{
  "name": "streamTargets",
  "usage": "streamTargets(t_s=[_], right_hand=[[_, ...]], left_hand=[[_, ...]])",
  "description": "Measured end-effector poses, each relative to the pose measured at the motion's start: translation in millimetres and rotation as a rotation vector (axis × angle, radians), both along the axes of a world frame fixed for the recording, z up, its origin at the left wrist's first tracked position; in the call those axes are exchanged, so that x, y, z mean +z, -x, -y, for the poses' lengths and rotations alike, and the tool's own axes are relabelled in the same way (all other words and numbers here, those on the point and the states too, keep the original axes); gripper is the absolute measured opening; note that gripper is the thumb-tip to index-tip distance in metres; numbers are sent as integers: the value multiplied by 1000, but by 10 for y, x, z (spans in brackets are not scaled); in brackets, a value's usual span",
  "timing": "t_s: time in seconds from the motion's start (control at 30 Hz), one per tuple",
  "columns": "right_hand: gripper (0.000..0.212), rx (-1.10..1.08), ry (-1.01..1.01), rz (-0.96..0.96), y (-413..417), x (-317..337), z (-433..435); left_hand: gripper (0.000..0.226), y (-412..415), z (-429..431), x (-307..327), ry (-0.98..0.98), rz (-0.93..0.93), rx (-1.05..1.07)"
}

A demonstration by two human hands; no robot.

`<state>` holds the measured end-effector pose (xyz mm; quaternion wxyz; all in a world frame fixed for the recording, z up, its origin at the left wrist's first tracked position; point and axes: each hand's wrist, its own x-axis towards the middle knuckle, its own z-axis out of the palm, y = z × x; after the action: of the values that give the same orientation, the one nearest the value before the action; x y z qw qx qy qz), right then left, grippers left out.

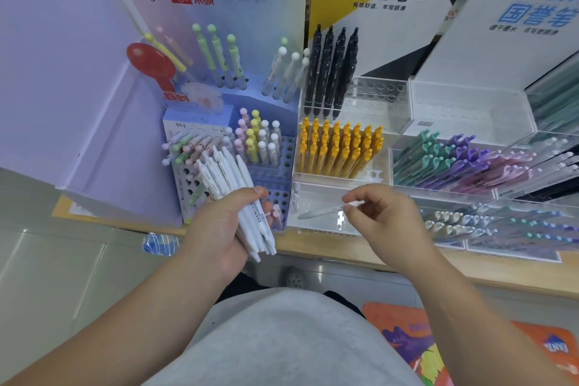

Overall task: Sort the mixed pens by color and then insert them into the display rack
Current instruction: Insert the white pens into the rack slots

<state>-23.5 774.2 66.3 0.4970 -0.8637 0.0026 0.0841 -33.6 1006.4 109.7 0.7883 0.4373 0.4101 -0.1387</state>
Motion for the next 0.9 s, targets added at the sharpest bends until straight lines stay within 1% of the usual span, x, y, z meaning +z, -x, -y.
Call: streamTargets(t_s=[0.03,0.1,0.13,0.2,0.27,0.33,0.43,0.47,0.63,0.7,0.77,0.9], right_hand=[[18,22,44,41,-4,-37,-38],[16,84,119,114,-14,-119,-97],[15,114,151,136,-24,-160,-119],[15,161,193,161,-48,-227,-161],[16,209,216,183,-71,-269,-209],[16,258,236,202,-89,-298,-258],[16,318,277,235,-108,-333,-337],[15,324,281,240,-113,-343,-367],[16,355,257,252,-156,-401,-515],[21,377,255,255,-156,-421,-567],[24,348,244,266,-145,-440,-618],[20,289,256,297,-119,-503,-675]], left_hand=[[43,5,-9,-5,-1,-3,6],[39,19,-31,-12,-4,-10,21],[38,24,-37,-7,-4,-13,25],[48,38,-65,-18,-9,-19,30],[51,57,-100,-29,-4,-25,37],[45,73,-129,-37,3,-30,45],[16,87,-175,-70,-4,-47,47],[11,90,-187,-72,-5,-50,50],[11,90,-225,-89,-5,-50,52],[10,90,-226,-90,-5,-59,46],[13,87,-225,-84,2,-63,46],[46,83,-217,-65,19,-53,43]])
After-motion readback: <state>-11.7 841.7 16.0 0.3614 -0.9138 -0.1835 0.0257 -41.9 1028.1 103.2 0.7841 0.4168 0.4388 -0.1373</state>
